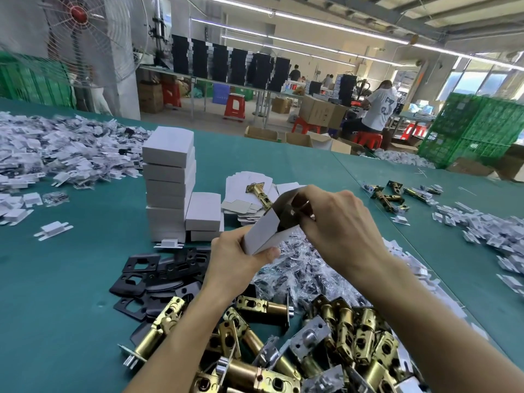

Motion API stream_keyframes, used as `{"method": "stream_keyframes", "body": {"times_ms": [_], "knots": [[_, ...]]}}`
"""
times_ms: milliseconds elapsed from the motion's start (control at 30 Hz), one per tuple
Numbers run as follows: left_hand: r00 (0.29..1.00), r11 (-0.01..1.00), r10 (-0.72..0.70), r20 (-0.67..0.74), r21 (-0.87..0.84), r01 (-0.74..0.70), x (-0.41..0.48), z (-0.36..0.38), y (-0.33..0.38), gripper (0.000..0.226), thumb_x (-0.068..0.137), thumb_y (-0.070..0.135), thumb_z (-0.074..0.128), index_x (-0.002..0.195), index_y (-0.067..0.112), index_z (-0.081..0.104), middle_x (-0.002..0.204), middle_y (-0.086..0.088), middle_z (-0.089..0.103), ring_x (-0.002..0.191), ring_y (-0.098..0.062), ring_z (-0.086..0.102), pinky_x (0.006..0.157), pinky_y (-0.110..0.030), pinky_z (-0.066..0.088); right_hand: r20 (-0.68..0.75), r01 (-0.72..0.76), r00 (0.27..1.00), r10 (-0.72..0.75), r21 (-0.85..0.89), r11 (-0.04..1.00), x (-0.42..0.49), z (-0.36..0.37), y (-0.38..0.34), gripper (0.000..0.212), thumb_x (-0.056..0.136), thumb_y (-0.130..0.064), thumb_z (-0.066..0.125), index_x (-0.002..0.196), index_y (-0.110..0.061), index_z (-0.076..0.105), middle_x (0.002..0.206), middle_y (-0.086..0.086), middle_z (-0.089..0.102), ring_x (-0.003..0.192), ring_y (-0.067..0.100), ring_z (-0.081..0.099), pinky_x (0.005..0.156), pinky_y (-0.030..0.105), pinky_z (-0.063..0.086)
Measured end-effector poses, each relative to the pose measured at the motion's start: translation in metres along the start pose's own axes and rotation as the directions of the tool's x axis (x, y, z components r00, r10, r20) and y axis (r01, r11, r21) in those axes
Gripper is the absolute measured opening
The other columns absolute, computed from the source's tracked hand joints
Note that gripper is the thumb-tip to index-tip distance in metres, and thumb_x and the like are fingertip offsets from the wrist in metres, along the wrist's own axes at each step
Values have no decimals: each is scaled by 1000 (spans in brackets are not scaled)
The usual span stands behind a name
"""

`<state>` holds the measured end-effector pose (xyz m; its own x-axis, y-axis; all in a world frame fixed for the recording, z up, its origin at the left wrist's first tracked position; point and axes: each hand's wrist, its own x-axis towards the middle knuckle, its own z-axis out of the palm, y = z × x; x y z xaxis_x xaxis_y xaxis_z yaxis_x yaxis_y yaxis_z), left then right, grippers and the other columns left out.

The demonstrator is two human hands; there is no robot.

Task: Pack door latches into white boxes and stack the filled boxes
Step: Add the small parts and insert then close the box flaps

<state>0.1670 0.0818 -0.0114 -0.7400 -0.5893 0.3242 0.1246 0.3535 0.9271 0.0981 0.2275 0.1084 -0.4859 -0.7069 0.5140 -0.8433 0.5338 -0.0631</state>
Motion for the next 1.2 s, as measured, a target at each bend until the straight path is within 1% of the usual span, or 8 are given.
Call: {"method": "stream_keyframes", "body": {"times_ms": [300,467,533,633,733,1000,1100,1200], "knots": [[1000,999,-12,-11,30,13,-1,2,2,23,74,25,89,81,40,73,67,27,64,59,2,56,51,-11,42,320,-48,947,19,83,995,5,3,4,32,92,-13,39,101,-17,69,110,5,63,96,27,58,78,42,51],[993,997,-64,-99,35,68,1,-11,11,32,73,32,89,71,50,62,66,21,68,61,-9,67,51,-23,54,-147,-70,982,116,290,955,0,16,7,25,89,-6,51,95,-17,72,93,0,60,82,18,57,72,40,49],[980,997,-65,-187,39,74,5,-25,16,33,69,36,90,72,48,60,67,15,70,61,-12,70,52,-26,57,-192,-120,963,190,326,938,0,28,10,17,88,-6,54,89,-16,68,88,-1,63,78,17,57,71,40,50],[949,995,-23,-314,88,53,11,-46,21,30,67,39,91,74,42,63,71,15,70,61,-19,72,56,-35,61,243,-235,954,173,256,937,2,56,10,16,91,-13,54,100,-17,66,100,3,69,88,20,62,80,41,55],[934,998,-24,-357,47,44,14,-56,24,28,69,36,91,75,41,64,65,19,69,50,-15,69,51,-32,60,573,-146,819,9,194,970,4,86,-4,28,94,-10,53,116,-21,67,119,4,68,102,18,65,91,41,55],[932,998,-58,-359,0,63,17,-58,18,25,65,36,93,76,37,70,68,22,70,56,-16,71,53,-34,61,600,206,781,-174,16,978,25,148,-37,44,93,-11,52,136,-19,51,131,8,58,121,31,53,98,48,47],[937,998,-61,-344,-11,61,19,-59,15,27,64,33,94,74,41,70,70,15,72,67,-22,73,64,-43,62,687,204,704,-179,46,978,31,160,-32,49,95,-24,58,142,-21,44,138,7,55,127,29,50,105,48,43],[946,993,-97,-310,-93,71,21,-58,13,28,63,24,95,76,36,74,72,7,74,72,-27,74,69,-49,62,648,227,734,-204,48,973,29,164,-25,50,96,-37,58,142,-23,45,134,8,58,124,29,52,104,46,43]]}}
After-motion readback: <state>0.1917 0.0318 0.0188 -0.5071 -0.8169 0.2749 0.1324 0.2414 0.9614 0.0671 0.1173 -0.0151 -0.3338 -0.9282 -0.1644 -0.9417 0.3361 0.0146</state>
